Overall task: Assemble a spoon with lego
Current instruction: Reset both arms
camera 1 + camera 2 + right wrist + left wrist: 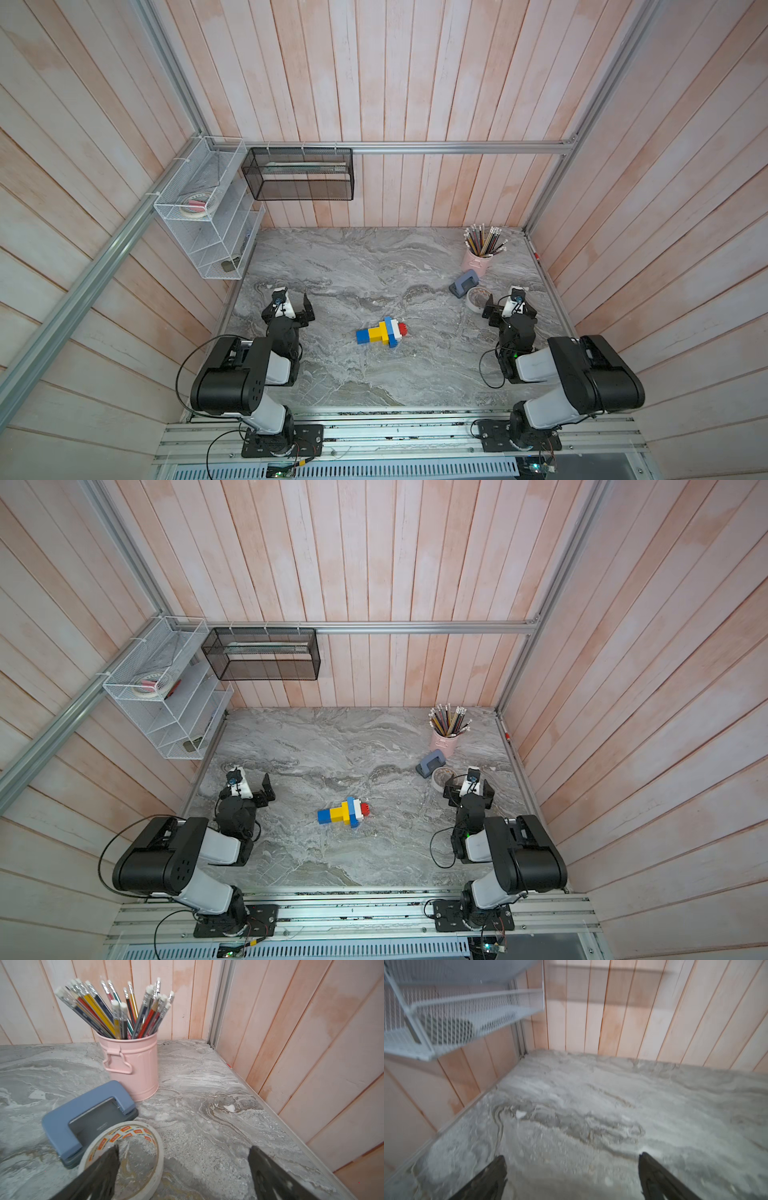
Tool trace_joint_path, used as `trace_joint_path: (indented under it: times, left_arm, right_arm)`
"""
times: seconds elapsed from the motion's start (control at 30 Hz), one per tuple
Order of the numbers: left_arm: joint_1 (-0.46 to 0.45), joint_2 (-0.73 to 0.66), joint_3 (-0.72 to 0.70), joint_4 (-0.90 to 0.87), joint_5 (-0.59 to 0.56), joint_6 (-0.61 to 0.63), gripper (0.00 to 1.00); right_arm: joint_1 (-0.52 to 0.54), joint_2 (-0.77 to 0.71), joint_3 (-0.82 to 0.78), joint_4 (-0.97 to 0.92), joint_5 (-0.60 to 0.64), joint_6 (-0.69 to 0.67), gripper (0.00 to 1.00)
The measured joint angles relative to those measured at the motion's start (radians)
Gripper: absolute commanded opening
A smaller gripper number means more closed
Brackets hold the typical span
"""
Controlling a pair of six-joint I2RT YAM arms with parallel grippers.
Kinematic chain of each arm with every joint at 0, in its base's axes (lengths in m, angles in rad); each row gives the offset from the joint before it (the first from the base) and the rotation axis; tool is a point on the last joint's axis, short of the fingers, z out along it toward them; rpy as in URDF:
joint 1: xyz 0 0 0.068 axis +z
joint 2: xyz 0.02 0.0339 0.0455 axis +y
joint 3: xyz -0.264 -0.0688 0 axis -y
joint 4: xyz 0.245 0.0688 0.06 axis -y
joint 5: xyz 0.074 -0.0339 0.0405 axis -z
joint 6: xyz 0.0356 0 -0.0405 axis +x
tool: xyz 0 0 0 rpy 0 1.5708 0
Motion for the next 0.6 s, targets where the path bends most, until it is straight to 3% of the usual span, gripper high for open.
trace_joint_path:
  times: [0.13, 0.6]
  left_arm:
    - [0.019, -0.010, 0.022, 0.013, 0.021, -0.002, 1.00]
    - [0.017, -0.010, 0.029, -0.037, 0.050, -0.001, 1.00]
  right_arm:
    - [-0.044, -0.003, 0.018, 0.012, -0.019, 0.025, 0.98]
    - [-0.046, -0.002, 0.020, 0.061, -0.037, 0.036, 0.98]
